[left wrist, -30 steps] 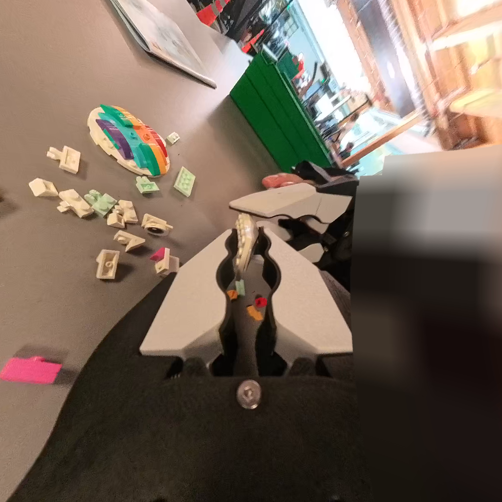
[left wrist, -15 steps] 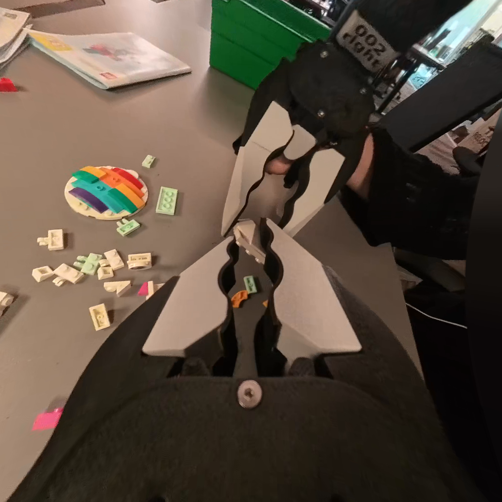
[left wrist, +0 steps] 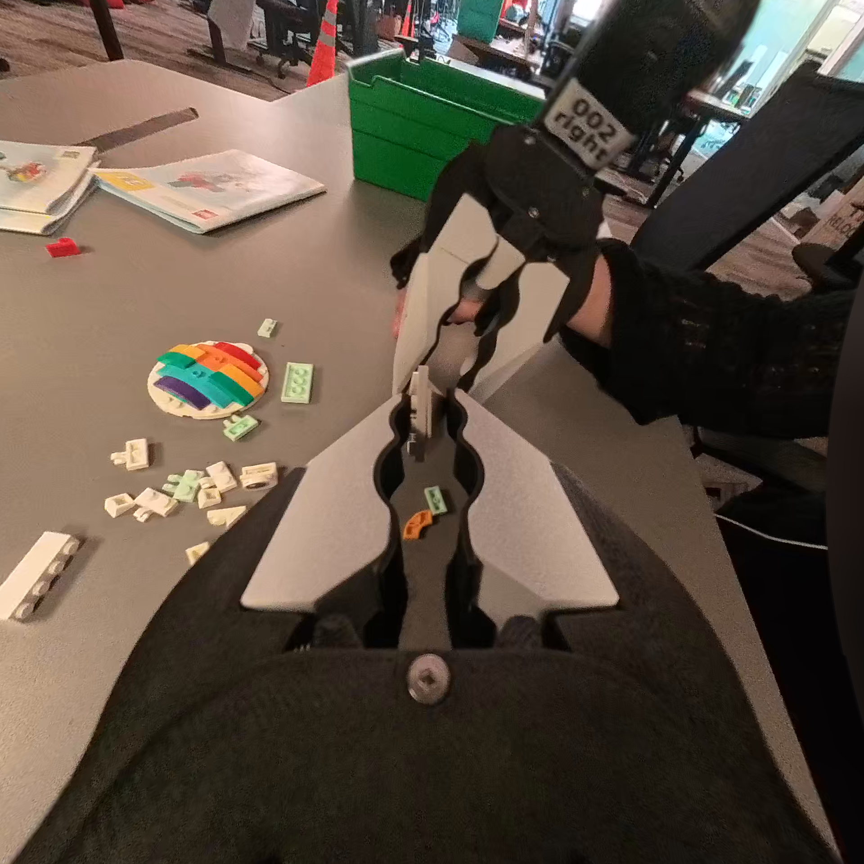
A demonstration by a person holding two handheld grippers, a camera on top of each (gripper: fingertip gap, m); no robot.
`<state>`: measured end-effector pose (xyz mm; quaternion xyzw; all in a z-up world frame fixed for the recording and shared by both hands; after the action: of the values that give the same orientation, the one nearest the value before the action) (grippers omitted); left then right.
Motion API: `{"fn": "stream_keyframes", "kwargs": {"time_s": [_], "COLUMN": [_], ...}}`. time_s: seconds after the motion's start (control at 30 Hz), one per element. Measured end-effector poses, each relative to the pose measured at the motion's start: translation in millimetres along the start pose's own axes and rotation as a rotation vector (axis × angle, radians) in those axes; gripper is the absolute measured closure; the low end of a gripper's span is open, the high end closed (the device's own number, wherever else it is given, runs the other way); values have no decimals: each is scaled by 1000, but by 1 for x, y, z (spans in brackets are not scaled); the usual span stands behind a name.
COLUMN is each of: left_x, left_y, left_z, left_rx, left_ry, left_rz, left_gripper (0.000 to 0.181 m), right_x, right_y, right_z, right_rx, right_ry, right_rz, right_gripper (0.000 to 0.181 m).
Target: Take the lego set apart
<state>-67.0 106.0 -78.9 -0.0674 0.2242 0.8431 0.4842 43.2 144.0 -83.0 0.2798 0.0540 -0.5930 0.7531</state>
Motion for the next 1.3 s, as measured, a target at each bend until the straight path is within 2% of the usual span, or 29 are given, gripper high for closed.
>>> {"fn": "stream_keyframes", "kwargs": {"time_s": [0.2,0.33,0.47,0.63,0.93,1.13,1.3], "left_x": [6,5,0,-2,-4,-5,-4], "left_y": [5,6,8,14,21,23,24], "left_z": [0,-3,-3,-1,2,3,4], "left_rx": [-40,-39,-104,-188,-273,-305,-310], "left_ry": [-71,-268,-445,-590,-573,-555,-564], "left_rz": [52,123,151,200,163,142,178], "left_gripper": [164,166,165,166,166,166,166], "right_x": [1,2,2,2,7,9,8], "right_y": [-8,-13,-14,-12,-6,-4,-4], "right_z": [3,3,3,10,20,22,21], "right_rx": [70,119,167,190,159,144,160], "right_ry": [239,366,470,622,829,870,893], "right_rz": [-174,-246,-317,-429,-551,-573,-583], "right_gripper": [165,165,143,148,151,153,154]}}
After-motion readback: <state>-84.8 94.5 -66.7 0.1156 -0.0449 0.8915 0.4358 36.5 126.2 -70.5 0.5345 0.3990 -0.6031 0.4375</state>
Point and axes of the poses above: each gripper's, where its closed fingertips meet, y back along the fingers, z out of its top, x = y × z across the jaws, the point moved 7 cm from there along y, back along the fingers, and after that the axes turned 7 degrees about y, right-handed, at the moved point
